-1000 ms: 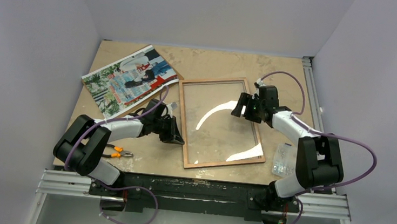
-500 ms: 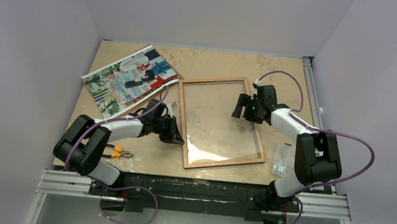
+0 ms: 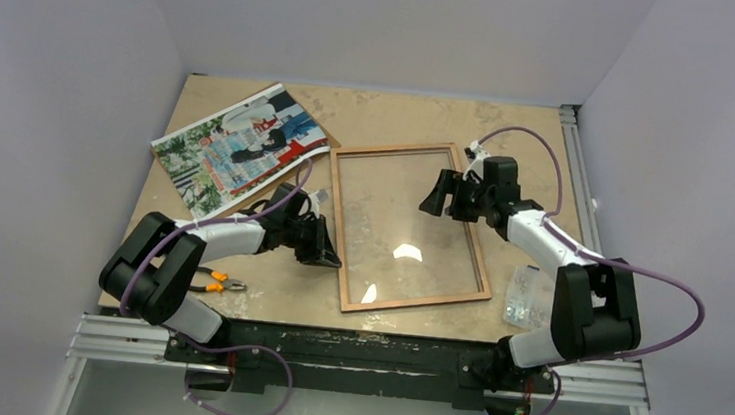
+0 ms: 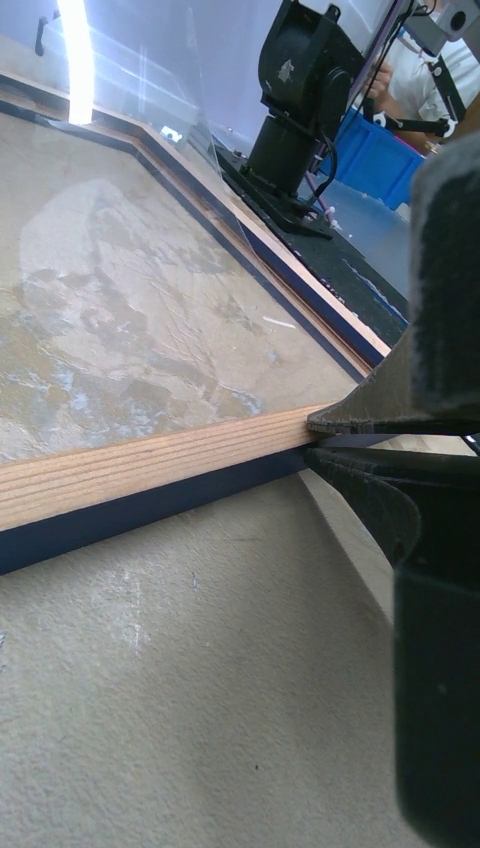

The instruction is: Put the photo into the frame

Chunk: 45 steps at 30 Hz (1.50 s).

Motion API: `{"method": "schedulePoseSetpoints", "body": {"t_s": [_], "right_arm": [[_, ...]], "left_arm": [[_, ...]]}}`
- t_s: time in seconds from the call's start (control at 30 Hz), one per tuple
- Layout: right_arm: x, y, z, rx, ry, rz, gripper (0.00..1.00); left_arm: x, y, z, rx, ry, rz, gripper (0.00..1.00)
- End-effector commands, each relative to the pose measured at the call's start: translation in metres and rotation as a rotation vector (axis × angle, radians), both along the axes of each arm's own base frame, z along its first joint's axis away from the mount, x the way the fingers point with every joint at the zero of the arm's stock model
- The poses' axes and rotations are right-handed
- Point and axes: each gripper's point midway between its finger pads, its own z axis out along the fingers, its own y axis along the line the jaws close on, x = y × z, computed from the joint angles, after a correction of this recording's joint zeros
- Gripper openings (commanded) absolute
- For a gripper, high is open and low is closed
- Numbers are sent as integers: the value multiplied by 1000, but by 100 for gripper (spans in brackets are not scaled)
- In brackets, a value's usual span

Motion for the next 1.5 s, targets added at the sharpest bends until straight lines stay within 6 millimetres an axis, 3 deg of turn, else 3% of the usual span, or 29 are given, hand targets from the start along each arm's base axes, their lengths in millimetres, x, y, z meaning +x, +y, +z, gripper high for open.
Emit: {"method": "schedulePoseSetpoints", "body": {"t_s": [0.0, 0.83, 1.07, 1.47], "right_arm": [[3, 8, 13, 9, -71, 49, 76], [14, -53, -7, -293, -42, -183, 84], [14, -56, -13, -317, -29, -185, 87], [3, -39, -31, -324, 33, -108, 89]], "left_arm": [[-29, 34, -47, 212, 97, -11, 0], [-30, 34, -48, 217, 101, -14, 0], [-30, 33, -49, 218, 100, -17, 0], [-30, 33, -49, 218, 101, -19, 0]]}}
